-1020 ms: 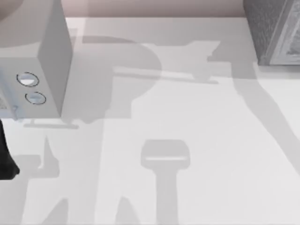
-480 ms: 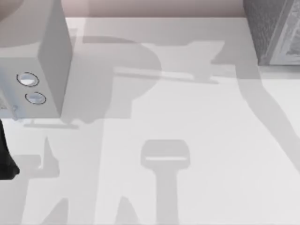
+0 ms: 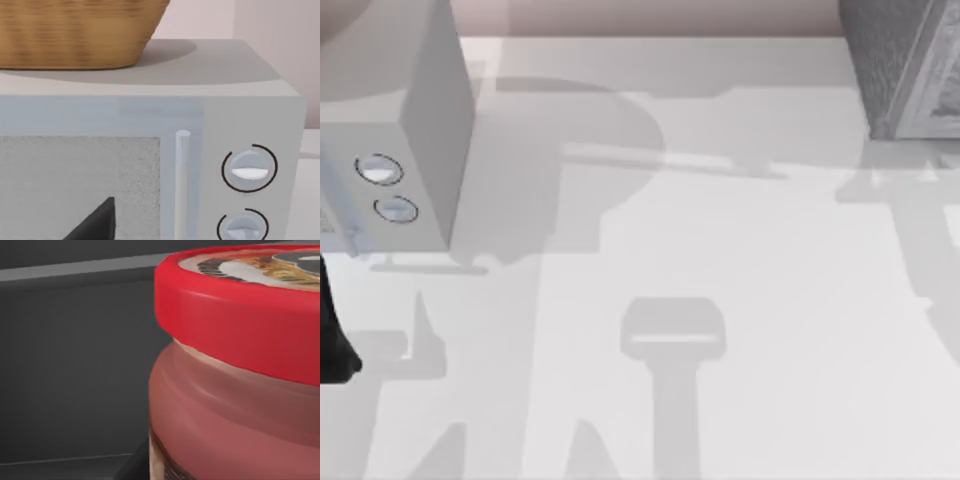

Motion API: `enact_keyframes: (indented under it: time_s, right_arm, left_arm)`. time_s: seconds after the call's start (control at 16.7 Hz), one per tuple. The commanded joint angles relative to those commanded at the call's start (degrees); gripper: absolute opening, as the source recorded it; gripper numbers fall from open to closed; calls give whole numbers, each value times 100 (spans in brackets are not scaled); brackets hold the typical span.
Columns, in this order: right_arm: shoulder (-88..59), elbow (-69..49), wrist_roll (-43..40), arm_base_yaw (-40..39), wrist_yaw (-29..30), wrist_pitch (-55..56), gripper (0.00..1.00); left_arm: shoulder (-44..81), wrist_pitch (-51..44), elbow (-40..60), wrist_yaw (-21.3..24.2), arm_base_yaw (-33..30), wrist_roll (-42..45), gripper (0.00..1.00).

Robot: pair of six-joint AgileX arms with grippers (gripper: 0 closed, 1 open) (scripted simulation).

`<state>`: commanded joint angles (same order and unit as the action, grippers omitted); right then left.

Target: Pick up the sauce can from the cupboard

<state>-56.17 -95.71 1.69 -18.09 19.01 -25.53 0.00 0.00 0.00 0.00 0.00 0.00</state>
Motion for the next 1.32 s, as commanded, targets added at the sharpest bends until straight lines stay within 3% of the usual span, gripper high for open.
enact_keyframes:
  time_s: [0.42, 0.72, 1.02, 1.32]
  right_arm:
    - [1599, 4731, -160, 653, -655, 375, 0]
    - [3746, 7800, -214, 1142, -1165, 1202, 0]
    - [5338, 9338, -209, 1682, -1751, 2295, 0]
    - [5617, 9571, -169, 1809, -1901, 2553, 0]
  left_arm:
    - [0, 0, 0, 0, 0, 0, 100]
    - [0, 0, 0, 0, 0, 0, 100]
    - [0, 0, 0, 0, 0, 0, 100]
    - [0, 0, 0, 0, 0, 0, 100]
